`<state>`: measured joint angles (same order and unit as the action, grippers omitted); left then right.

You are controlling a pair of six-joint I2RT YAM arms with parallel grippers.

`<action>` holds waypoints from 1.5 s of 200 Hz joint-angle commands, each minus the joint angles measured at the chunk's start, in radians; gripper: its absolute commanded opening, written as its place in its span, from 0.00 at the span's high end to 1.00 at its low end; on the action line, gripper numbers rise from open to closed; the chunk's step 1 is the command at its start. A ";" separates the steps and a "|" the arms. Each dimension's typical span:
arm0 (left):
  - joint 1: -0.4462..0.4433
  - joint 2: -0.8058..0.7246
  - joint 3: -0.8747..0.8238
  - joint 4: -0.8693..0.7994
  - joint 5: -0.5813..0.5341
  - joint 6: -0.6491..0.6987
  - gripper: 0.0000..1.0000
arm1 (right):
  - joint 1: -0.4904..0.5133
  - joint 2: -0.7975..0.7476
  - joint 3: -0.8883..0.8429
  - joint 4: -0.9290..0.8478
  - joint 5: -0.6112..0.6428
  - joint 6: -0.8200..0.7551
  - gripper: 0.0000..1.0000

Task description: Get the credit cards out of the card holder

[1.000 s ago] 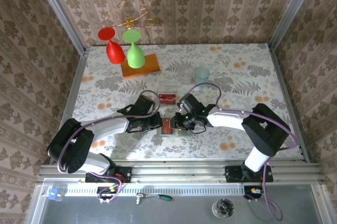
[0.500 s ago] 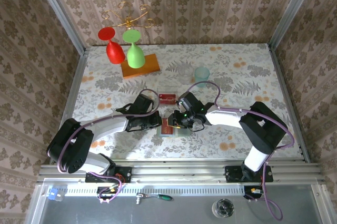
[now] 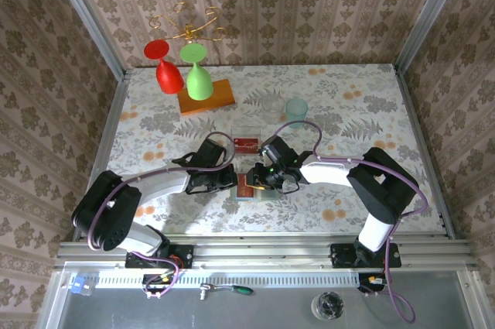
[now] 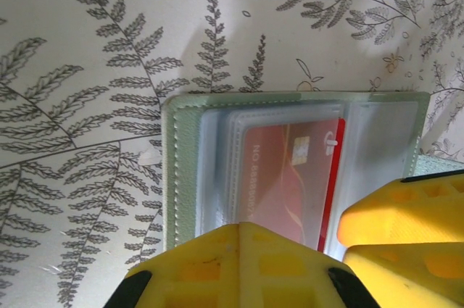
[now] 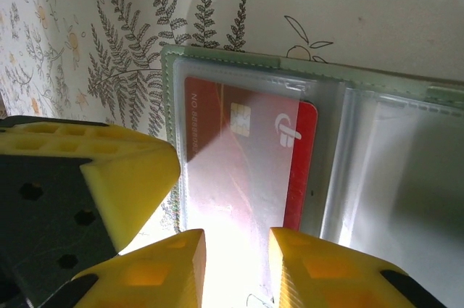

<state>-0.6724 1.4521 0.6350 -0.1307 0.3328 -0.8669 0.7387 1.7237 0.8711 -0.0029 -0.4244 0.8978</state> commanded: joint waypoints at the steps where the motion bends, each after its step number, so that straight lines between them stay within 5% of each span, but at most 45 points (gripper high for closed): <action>1: 0.005 0.014 -0.014 -0.020 0.000 0.019 0.99 | -0.008 0.020 0.032 0.012 -0.013 0.015 0.69; 141: 0.010 -0.004 -0.024 -0.042 -0.017 0.018 1.00 | -0.010 0.054 0.016 0.011 0.001 0.012 0.70; 248: 0.017 -0.070 0.037 -0.108 -0.020 0.039 0.99 | -0.010 -0.069 0.032 -0.106 0.058 -0.027 0.69; 300: 0.009 -0.031 0.078 -0.050 0.049 0.031 0.99 | -0.015 -0.081 0.018 -0.110 0.062 -0.031 0.69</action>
<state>-0.6659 1.3880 0.6689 -0.1898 0.3408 -0.8547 0.7296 1.6688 0.8783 -0.0872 -0.3882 0.8856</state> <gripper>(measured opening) 0.064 0.306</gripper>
